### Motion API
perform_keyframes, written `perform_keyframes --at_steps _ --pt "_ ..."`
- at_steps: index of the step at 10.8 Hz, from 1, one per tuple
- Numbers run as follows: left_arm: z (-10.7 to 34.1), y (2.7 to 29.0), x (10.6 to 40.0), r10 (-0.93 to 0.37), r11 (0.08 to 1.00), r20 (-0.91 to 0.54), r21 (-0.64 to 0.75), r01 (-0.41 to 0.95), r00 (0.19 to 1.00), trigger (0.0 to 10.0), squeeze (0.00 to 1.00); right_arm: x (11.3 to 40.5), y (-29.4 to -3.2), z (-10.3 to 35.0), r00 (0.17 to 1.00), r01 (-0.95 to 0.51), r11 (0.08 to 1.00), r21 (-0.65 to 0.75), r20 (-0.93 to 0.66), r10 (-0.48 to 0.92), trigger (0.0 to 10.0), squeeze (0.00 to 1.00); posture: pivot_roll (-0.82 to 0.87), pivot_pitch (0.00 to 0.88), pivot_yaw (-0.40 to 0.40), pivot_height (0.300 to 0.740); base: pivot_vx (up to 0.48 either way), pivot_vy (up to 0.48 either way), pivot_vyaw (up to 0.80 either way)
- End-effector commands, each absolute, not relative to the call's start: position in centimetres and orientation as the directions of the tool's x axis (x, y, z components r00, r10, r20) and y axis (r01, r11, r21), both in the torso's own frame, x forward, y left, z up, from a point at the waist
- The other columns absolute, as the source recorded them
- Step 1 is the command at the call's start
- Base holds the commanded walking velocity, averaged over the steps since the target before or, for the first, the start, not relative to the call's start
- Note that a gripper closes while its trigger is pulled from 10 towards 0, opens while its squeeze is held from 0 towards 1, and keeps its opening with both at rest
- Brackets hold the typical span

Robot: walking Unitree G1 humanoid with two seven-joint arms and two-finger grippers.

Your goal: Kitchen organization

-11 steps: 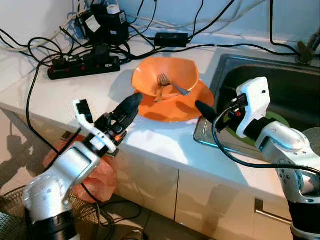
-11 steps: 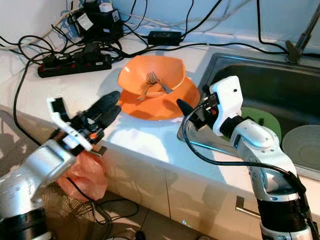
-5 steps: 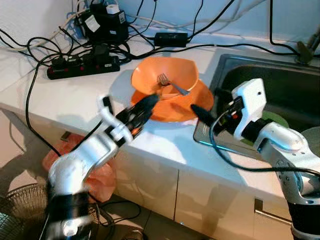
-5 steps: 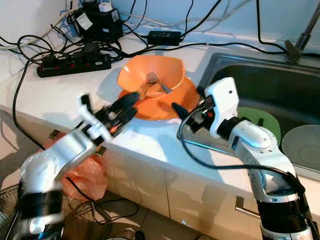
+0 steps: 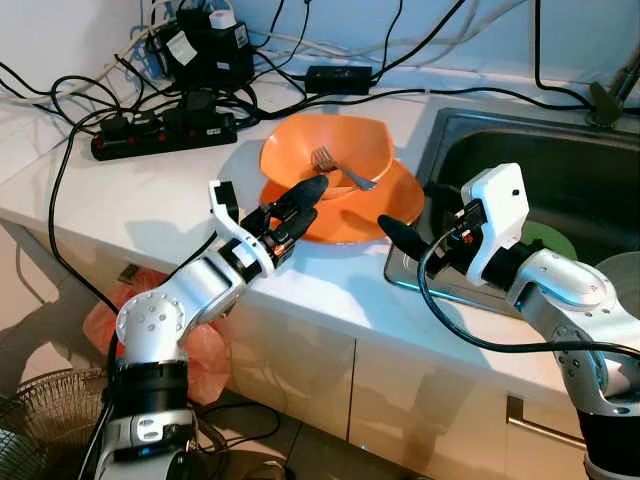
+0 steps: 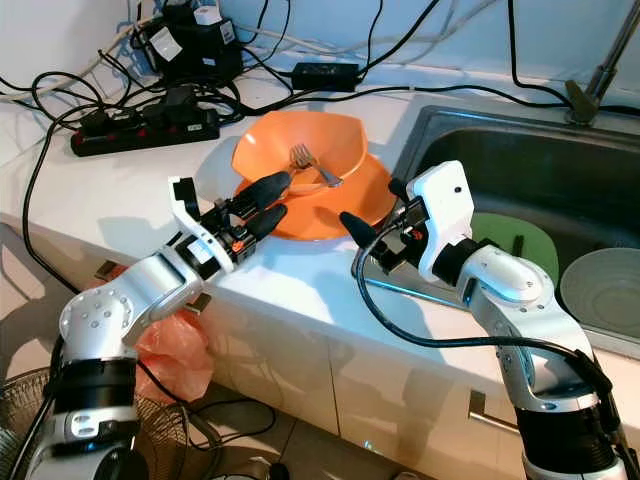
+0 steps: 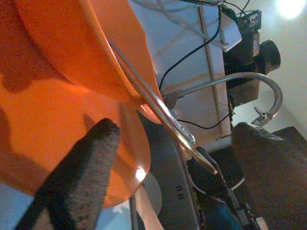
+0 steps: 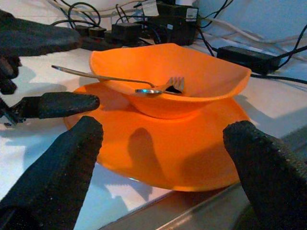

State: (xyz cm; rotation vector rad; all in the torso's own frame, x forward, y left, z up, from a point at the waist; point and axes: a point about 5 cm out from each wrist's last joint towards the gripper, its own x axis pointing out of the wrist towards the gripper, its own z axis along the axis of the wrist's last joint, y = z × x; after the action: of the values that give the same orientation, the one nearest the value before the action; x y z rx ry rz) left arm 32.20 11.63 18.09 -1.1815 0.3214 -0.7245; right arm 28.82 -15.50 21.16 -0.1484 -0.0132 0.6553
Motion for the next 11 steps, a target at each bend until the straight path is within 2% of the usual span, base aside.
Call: perform_keyframes --at_steps 1,6,11 --pt "18.31 11.79 32.4 -0.669 0.17 0.157 -0.919 0.356 0.726 0.0 0.0 28.47 -15.34 21.24 0.782 -0.62 0.771 -0.147 -0.039 0.622 10.0 0.0 0.05 0.082 0.107 0.74 0.0 0.0 0.0" --pt "18.71 11.43 32.85 -0.699 0.115 0.197 -0.917 0.381 0.687 0.0 0.0 28.23 -15.29 21.07 0.784 -0.618 0.771 -0.151 -0.05 0.619 10.0 0.0 0.04 0.089 0.107 0.74 0.0 0.0 0.0" --pt "18.93 11.45 32.78 -0.716 0.098 0.212 -0.913 0.397 0.665 0.0 0.0 28.24 -15.27 21.03 0.784 -0.619 0.771 -0.153 -0.052 0.619 10.0 0.0 0.04 0.087 0.11 0.74 0.0 0.0 0.0"
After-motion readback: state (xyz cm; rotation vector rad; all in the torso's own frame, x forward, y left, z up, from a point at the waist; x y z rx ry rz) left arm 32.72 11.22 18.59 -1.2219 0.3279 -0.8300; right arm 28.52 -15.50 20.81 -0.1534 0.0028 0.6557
